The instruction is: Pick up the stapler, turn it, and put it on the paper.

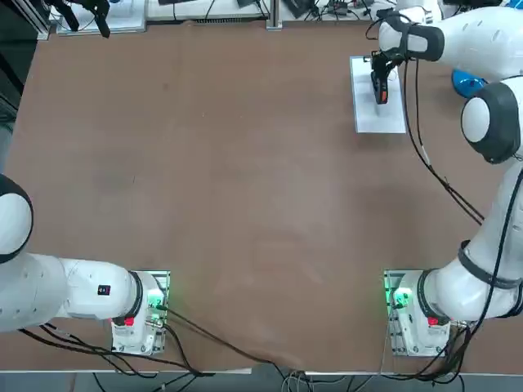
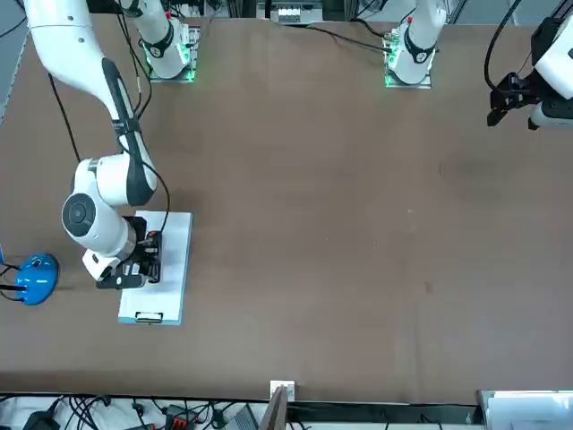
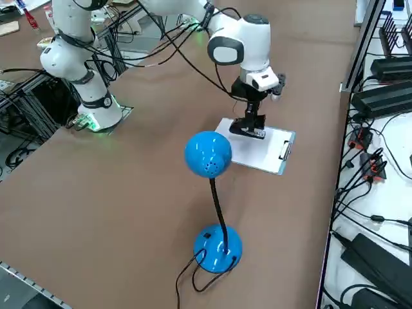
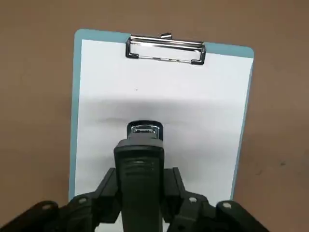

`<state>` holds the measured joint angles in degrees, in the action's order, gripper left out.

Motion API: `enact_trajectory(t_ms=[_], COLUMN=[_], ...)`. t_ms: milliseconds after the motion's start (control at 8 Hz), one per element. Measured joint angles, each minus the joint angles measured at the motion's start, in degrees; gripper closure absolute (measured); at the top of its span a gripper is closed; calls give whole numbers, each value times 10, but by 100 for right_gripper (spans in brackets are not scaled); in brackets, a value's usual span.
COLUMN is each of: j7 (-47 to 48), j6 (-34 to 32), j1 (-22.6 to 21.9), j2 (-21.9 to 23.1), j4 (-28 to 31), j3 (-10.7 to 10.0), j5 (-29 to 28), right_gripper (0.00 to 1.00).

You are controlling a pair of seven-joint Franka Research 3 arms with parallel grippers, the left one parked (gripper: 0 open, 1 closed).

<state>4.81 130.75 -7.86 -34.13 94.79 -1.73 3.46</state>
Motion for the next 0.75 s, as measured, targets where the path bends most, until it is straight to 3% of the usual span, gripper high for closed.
enact_trajectory(t_ms=[750], j7=[1], j6=[47], j1=[6], j2=[-9], j4=[22], j3=[0], j5=[-1], right_gripper=[58])
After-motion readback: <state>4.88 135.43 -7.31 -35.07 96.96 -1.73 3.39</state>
